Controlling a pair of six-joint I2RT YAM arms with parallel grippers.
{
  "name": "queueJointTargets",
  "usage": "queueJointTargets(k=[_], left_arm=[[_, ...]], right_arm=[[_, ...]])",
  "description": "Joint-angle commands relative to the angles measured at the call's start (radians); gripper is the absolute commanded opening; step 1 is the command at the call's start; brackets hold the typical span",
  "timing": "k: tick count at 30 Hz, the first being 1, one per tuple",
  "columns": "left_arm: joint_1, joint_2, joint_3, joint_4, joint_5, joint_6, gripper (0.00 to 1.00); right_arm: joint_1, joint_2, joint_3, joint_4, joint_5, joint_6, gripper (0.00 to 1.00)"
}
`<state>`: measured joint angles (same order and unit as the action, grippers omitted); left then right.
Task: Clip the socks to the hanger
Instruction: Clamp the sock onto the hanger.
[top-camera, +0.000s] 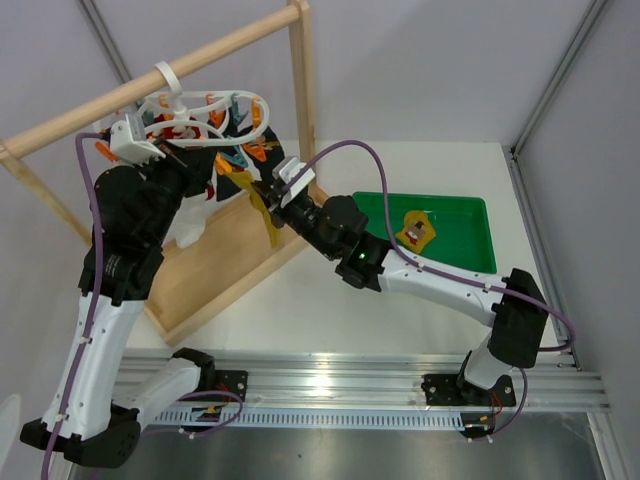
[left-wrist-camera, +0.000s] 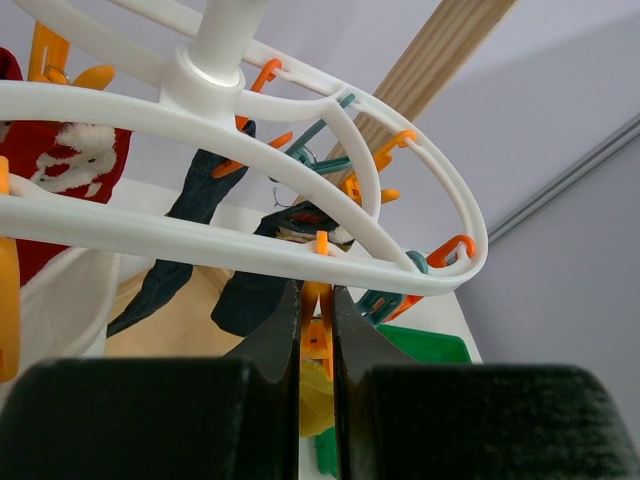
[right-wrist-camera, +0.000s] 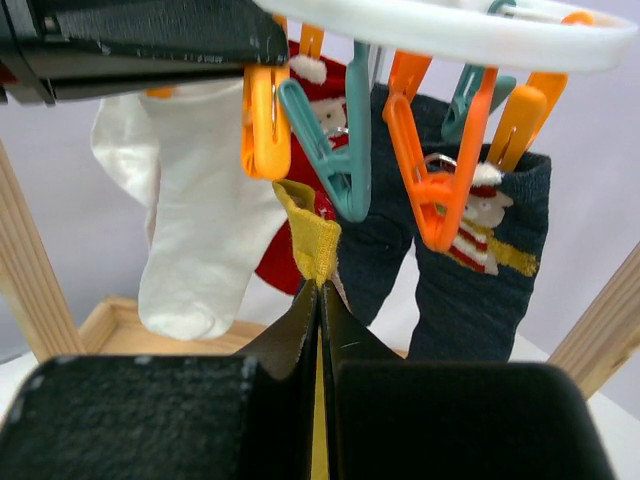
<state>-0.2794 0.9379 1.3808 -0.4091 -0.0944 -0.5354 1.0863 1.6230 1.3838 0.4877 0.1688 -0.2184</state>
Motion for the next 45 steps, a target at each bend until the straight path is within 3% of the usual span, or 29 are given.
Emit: queueJointTargets(k=[1,20,45], left_arm=[[-0.004,0.009,0.018,-0.056,-0.007,-0.028,0.02],[-0.003,0.015,0.011,-0.057,-0.068,-0.054,0.02],[-0.004,0.021,0.004,-0.053,-0.090,-0.089,0.03]], right_arm=[[0.012,0.021,0.063,0.100,0.047,0.022,0.00],[0.049,0.037,0.072,0.152,0.067,0.011,0.00],[0.133,0.094,0.057,0.261,0.244,-0.122,0.00]])
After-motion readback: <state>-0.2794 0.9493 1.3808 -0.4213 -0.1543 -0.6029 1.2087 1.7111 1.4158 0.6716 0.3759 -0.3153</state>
